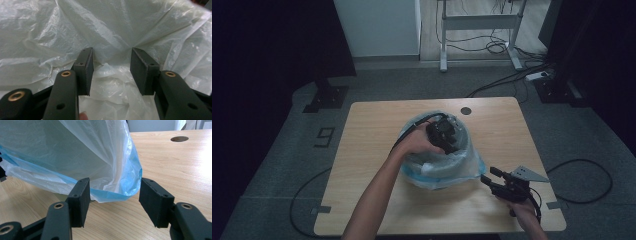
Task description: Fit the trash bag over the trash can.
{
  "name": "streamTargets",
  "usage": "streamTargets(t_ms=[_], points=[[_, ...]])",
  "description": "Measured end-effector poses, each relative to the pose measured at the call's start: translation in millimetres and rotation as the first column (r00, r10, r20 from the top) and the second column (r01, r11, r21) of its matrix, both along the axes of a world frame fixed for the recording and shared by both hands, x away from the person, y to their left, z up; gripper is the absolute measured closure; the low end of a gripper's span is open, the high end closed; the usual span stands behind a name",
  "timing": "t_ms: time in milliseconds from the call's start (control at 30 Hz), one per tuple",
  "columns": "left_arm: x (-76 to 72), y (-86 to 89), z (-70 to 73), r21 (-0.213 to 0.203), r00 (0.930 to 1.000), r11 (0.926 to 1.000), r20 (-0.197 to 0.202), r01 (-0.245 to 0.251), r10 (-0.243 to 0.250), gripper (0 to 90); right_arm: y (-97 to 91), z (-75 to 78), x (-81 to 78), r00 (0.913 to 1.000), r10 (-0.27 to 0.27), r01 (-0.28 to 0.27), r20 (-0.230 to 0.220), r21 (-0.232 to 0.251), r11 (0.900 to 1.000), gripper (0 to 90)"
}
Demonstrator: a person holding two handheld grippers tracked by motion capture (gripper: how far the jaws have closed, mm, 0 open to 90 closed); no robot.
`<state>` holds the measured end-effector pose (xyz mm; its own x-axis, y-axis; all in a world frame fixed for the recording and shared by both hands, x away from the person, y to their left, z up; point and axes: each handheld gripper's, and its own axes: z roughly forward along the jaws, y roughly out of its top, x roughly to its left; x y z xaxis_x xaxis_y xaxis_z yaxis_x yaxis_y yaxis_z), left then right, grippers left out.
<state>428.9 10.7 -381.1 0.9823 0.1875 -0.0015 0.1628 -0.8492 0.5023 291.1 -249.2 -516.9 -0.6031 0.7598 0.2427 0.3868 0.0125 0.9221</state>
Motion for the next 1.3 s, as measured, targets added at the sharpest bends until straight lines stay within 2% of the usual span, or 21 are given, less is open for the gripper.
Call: streamTargets(t_ms=[100,167,233,333,533,633,767,867,1067,1200,1300], points=[[-0.3,0.8,0.9,-0.004,1.0,1.0,0.006,0.001,-0.001,51.7,-0.3,-0.2,0.0,1.0,0.001,-0.001,-0.001,-0.002,1.0,41.3],[-1.4,3.7,4.5,-0.022,0.9999,0.9998,0.012,-0.002,0.002,50.7,-0.5,-0.5,0.0,1.0,0.0,0.0,-0.001,-0.002,1.0,41.3],[-2.0,10.9,12.4,-0.063,0.9996,0.998,0.023,-0.012,0.014,49.7,-0.6,-0.5,0.0,1.0,0.0,0.0,-0.001,-0.002,1.0,41.3],[-2.0,21.3,21.0,-0.091,0.9986,0.9953,0.035,-0.035,0.038,49.5,-0.3,-0.7,0.1,1.0,0.0,0.0,-0.002,-0.003,1.0,41.3],[-1.3,47.7,30.3,-0.126,0.9957,0.9889,0.039,-0.079,0.085,49.3,2.0,-1.4,-0.2,1.0,0.003,-0.003,-0.003,-0.007,1.0,41.3],[-1.9,57.9,31.3,-0.126,0.9945,0.9879,0.042,-0.09,0.096,49.3,2.4,-2.2,0.4,1.0,0.003,-0.003,-0.007,-0.009,1.0,41.3],[-3.5,68.3,32.3,-0.116,0.9939,0.9881,0.032,-0.102,0.106,49.9,3.9,-2.7,0.7,1.0,0.006,-0.006,-0.007,-0.013,0.9999,41.3],[-5.0,72.7,33.4,-0.093,0.9942,0.9905,0.028,-0.101,0.104,50.9,4.8,-2.9,0.5,0.9999,0.008,-0.008,-0.008,-0.015,0.9999,41.3],[-5.5,74.3,27.2,-0.008,0.9946,0.9946,0.006,-0.103,0.104,52.1,5.0,-3.2,0.3,0.9999,0.009,-0.009,-0.009,-0.016,0.9998,41.3],[-4.8,71.8,20.7,0.051,0.9949,0.9938,-0.02,-0.098,0.099,52.8,4.6,-3.3,0.2,0.9999,0.01,-0.01,-0.01,-0.017,0.9998,41.3],[-5.0,68.0,16.0,0.098,0.9952,0.9908,-0.022,-0.093,0.095,52.7,4.3,-3.6,0.4,0.9999,0.008,-0.008,-0.01,-0.017,0.9998,41.3]])
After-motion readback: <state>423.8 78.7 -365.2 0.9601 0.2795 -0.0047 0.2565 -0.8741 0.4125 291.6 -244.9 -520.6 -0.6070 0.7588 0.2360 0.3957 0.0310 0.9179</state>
